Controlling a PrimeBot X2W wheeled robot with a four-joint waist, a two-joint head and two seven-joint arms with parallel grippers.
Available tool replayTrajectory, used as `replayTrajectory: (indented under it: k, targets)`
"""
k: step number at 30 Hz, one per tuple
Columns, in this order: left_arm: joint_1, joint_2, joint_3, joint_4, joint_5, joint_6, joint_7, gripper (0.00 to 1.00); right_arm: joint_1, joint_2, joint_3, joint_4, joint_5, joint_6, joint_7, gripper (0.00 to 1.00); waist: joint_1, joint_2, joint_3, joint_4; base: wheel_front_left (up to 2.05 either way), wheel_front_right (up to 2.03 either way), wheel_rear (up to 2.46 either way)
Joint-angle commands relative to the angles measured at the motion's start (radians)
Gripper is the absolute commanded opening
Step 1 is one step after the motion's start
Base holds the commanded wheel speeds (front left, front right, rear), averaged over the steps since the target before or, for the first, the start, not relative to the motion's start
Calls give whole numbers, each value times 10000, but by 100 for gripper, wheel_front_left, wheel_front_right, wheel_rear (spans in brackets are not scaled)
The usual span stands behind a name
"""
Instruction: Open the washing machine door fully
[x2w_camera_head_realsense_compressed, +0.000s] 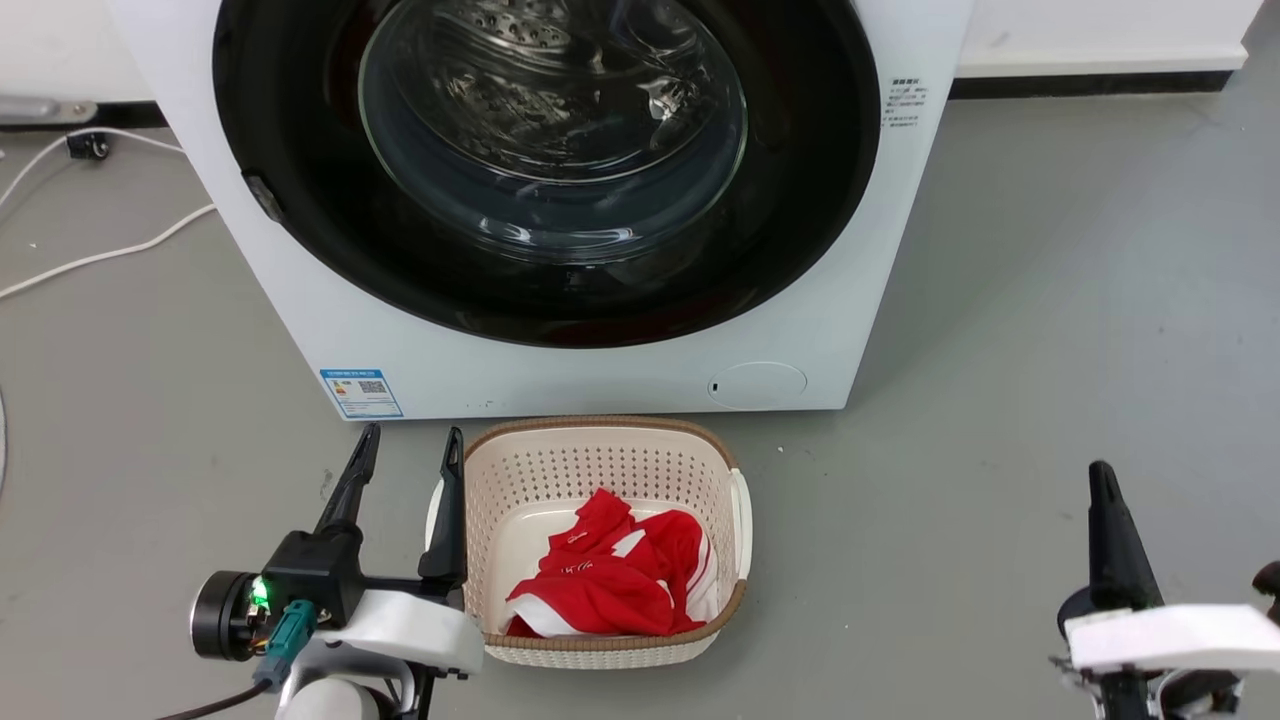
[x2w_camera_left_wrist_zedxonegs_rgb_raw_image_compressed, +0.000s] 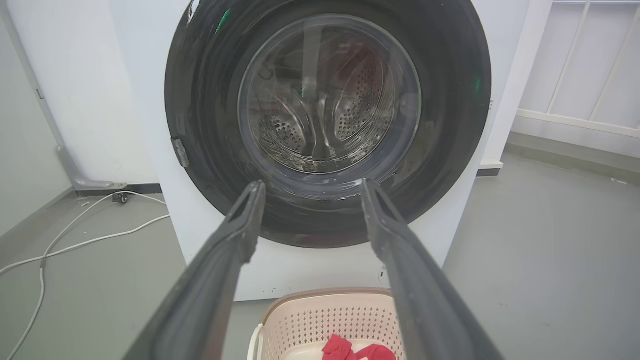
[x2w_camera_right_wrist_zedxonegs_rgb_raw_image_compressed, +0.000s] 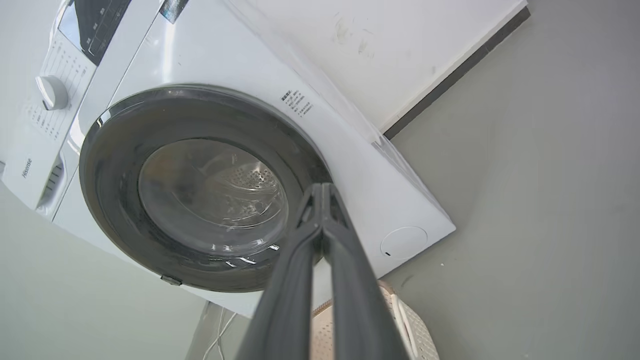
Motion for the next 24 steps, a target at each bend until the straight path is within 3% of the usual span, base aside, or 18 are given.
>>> replayTrajectory:
  k: [1, 9, 13, 18, 24]
  targets:
    - [-178, -10, 31, -75, -44, 8, -25, 100, -407, 25, 8, 181, 749, -3, -46, 0, 1, 0, 126, -43, 0, 0, 0]
    - [-484, -27, 126, -364, -100, 3, -25, 100, -2079, 18, -330, 939, 6140, -2, 595, 0, 1, 0, 833, -164, 0, 0, 0]
    - [-723, -31, 189, -514, -106, -34, -25, 100, -3199, 3, -918, 1437, 8117, -2, 1385, 0, 1, 0, 1237, -166, 0, 0, 0]
    - [-1015, -35, 225, -680, -82, -99, -25, 100, -4704, -454, -1452, 2455, 9440, -2, 2250, 0, 1, 0, 1727, -102, 0, 0, 0]
    - [-1399, -44, 186, -871, -22, -169, -25, 100, -6754, -1455, -1298, 3889, 9837, -2, 3016, 0, 1, 0, 2335, 42, 0, 0, 0]
